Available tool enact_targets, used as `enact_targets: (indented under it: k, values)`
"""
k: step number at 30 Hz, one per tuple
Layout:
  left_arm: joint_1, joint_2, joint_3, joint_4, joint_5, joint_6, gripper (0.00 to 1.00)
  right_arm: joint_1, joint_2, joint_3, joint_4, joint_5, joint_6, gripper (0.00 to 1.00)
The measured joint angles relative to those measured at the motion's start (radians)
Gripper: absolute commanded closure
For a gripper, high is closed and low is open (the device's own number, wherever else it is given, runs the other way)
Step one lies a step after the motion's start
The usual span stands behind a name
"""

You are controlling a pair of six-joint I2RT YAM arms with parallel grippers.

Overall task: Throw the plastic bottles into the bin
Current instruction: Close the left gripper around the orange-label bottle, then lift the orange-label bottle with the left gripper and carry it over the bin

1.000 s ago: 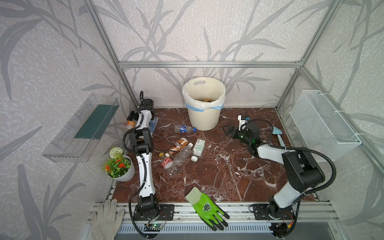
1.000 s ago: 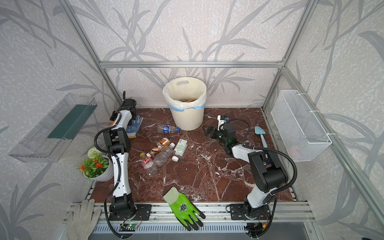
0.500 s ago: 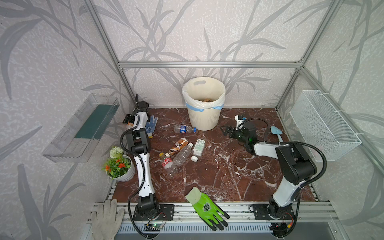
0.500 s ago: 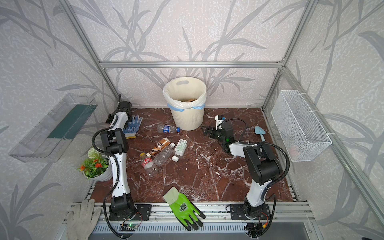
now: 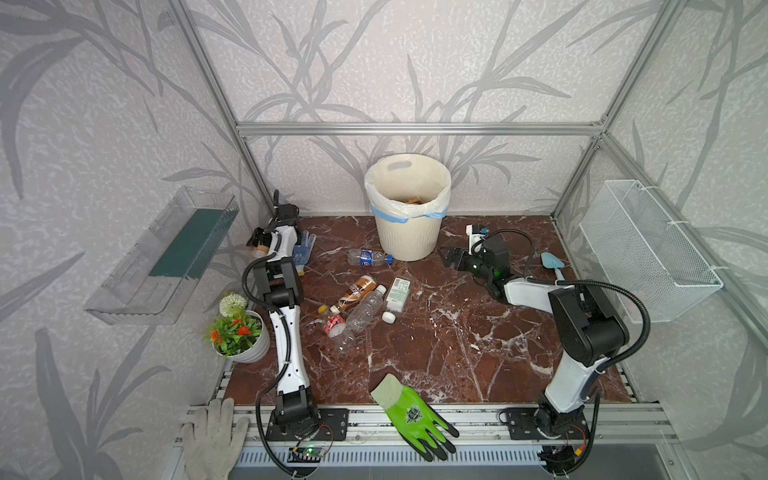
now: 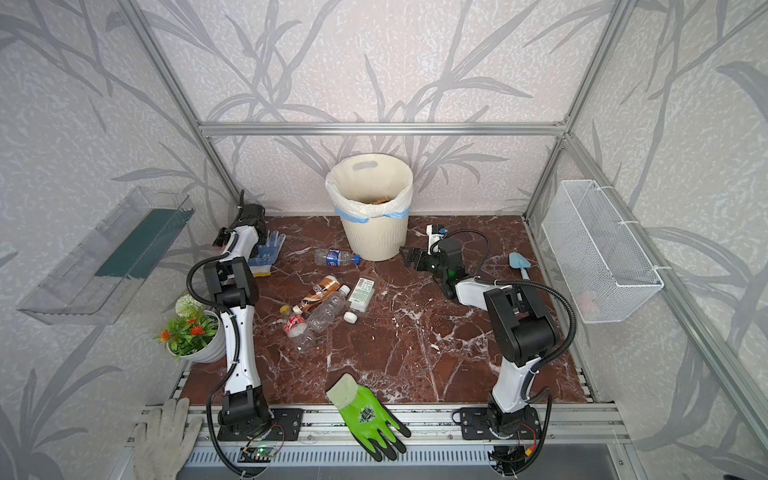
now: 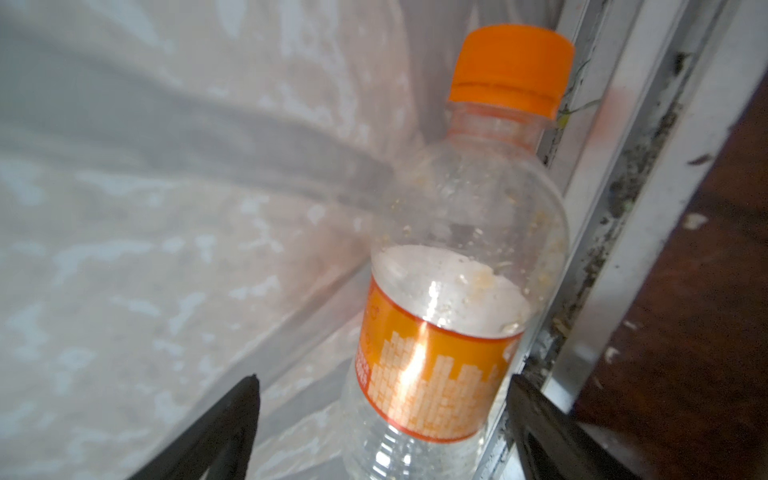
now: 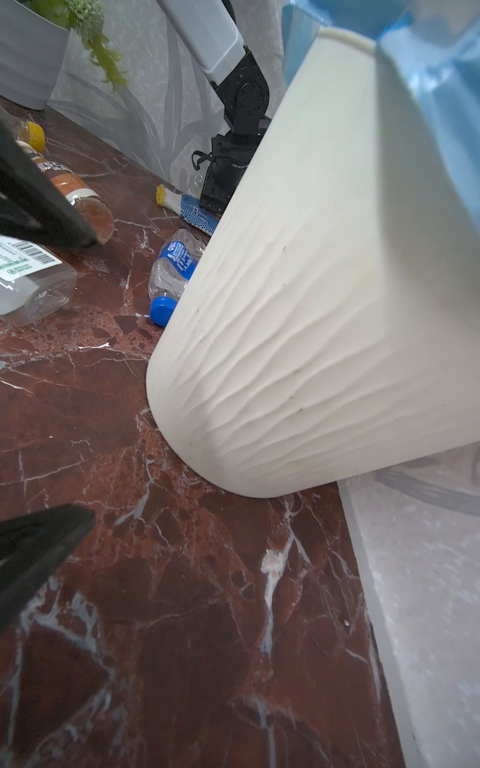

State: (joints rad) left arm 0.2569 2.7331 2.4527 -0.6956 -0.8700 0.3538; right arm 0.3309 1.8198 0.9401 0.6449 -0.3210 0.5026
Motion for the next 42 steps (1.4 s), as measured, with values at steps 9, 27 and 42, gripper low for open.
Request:
enact_targets:
  k: [9,27,42]
  values:
    - [0.002,0.029,0.038,0.02,-0.029,0.024,0.11,0.01,0.061,0.047,-0.029,-0.003,-0.018,0.05]
    - [0.011,0.051,0.041,0.054,-0.018,0.057,0.41,0.015,0.108,0.093,-0.04,-0.012,-0.017,0.07]
    - [-0.009,-0.004,0.019,-0.099,0.074,-0.105,0.53,0.015,0.088,0.067,-0.045,-0.002,-0.035,0.07]
